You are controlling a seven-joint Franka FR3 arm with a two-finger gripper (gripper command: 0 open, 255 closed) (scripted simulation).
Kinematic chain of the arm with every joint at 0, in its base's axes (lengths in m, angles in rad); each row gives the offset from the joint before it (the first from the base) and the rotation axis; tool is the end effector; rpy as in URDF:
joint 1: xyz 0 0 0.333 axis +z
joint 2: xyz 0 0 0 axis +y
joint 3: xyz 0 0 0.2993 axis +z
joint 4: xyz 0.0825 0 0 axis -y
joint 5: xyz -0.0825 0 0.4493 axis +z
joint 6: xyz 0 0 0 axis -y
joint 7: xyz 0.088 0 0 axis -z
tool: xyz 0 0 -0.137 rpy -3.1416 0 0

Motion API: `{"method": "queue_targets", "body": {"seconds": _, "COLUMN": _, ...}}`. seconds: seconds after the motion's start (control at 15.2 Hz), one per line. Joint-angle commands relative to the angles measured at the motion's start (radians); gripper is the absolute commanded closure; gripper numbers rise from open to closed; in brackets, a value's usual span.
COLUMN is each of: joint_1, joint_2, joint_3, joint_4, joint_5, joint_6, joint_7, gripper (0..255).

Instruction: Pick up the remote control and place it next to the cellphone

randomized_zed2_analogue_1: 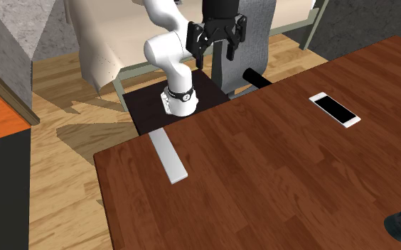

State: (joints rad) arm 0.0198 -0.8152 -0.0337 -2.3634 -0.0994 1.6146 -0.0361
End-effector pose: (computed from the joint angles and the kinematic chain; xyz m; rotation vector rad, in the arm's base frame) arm 0.3829 -0.0200 0.5602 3.0634 0.0506 0.0990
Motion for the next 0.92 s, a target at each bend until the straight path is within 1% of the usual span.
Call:
{"method": "queue_targets", "body": {"seconds": 0.0, "joint_1": 0.000, "joint_2": 0.000, "joint_3": 0.000, "joint_4": 0.000, "joint_5": 0.000, "joint_6": 0.000, "joint_7": 0.000, "gripper": 0}}
{"method": "queue_targets", "body": {"seconds": 0.46, "joint_1": -0.047, "joint_2": 0.033, "joint_3": -0.121, "joint_4": -0.151, "joint_5": -0.062, "joint_6": 0.168, "joint_7": -0.085, "gripper": 0}}
{"method": "queue_targets", "body": {"seconds": 0.86, "joint_1": -0.090, "joint_2": 0.120, "joint_3": -0.232, "joint_4": -0.239, "joint_5": -0.116, "joint_6": 0.329, "joint_7": -0.160, "gripper": 0}}
